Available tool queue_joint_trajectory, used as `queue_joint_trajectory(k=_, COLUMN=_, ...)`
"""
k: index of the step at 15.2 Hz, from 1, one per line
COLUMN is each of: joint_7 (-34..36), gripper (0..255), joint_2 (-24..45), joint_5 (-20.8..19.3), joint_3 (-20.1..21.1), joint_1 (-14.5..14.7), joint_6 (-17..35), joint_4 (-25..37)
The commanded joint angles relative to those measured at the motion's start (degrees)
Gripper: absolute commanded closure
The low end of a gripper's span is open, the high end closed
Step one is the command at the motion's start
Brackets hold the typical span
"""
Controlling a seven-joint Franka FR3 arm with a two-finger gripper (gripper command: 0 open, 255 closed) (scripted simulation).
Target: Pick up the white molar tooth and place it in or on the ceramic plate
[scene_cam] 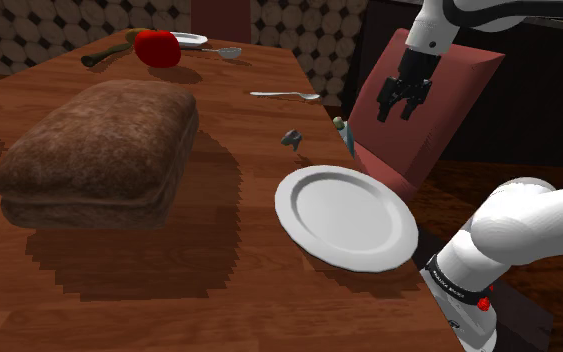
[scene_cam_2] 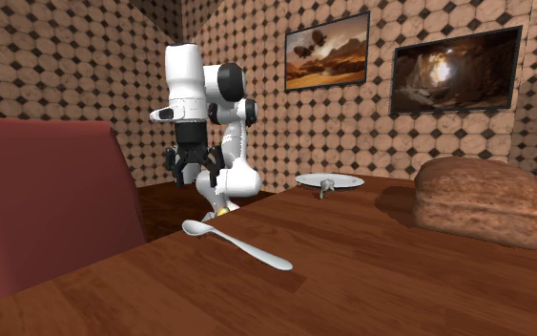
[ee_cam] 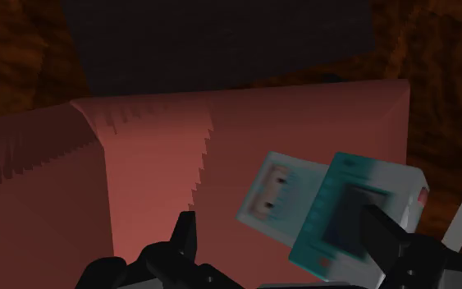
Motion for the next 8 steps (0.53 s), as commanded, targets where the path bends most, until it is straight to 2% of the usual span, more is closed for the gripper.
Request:
queue_joint_trajectory(k=1, joint_7=0.0, gripper=0, joint_2=0.0, joint_5=0.0, joint_3=0.0, joint_1=0.0, joint_6=0.0, joint_4=0.0)
queue_joint_trajectory(k=8, joint_7=12.71, gripper=0, joint_2=1.18, joint_5=4.47, joint_3=10.79, joint_1=2.81, joint_6=-0.95, joint_4=3.5)
